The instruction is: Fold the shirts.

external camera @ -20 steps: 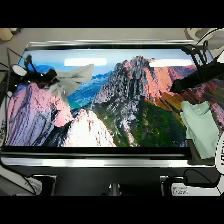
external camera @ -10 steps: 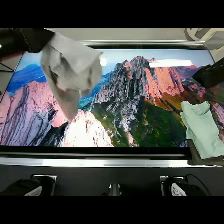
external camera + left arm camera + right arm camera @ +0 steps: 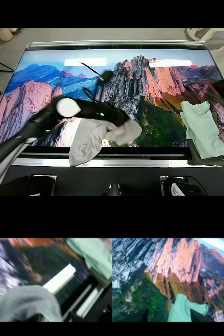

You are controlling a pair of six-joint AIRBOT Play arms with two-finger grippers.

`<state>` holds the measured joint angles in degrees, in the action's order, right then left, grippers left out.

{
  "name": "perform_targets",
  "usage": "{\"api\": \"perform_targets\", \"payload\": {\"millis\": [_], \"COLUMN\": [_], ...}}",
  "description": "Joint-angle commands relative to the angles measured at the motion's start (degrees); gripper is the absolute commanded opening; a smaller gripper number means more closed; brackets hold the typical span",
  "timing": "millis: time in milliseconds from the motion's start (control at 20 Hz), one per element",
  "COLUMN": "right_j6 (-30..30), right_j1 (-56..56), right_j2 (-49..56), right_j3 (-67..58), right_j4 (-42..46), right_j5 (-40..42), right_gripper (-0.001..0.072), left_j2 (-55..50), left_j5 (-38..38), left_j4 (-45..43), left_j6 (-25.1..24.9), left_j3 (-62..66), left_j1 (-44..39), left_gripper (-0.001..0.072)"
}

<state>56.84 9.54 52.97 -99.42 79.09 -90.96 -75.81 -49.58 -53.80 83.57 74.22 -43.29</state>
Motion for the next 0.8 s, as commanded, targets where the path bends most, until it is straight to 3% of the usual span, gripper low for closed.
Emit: {"api": "perform_targets", "payload": {"millis": [0, 100, 250, 300, 350, 500, 750], "right_j6": [0.5, 0.52, 0.02, 0.04, 0.04, -2.8, -6.4], "right_j1": [0.0, 0.0, 0.0, -0.02, -0.07, -2.32, -7.43], "right_j2": [3.08, 7.1, 12.76, 14.36, 15.54, 15.96, 15.98], "right_j3": [0.02, 0.37, 9.33, 14.4, 19.89, 35.36, 49.05], "right_j4": [1.07, 0.39, -2.62, -4.66, -8.79, -17.88, -17.77], "right_j5": [-4.28, -7.74, -8.35, -8.31, -8.0, -3.04, 5.57], "right_gripper": [0.0531, 0.0541, 0.0576, 0.0646, 0.0667, 0.0668, 0.0668], "left_j2": [-9.84, -8.59, -1.86, 0.28, 2.71, 11.3, 19.39], "left_j5": [-5.77, -14.86, -27.91, -32.26, -35.74, -35.8, -30.95], "left_j4": [7.8, 0.92, -18.34, -21.55, -22.6, -22.27, -18.51], "left_j6": [0.46, 2.47, 7.1, 6.82, 6.32, 5.81, 5.38], "left_j3": [0.02, 2.21, 2.32, 1.42, -0.83, -14.71, -38.66], "left_j1": [-2.47, 3.28, 15.39, 19.17, 23.15, 32.28, 37.83], "left_gripper": [0.0715, 0.0714, 0.0715, 0.0718, 0.0719, 0.072, 0.072]}}
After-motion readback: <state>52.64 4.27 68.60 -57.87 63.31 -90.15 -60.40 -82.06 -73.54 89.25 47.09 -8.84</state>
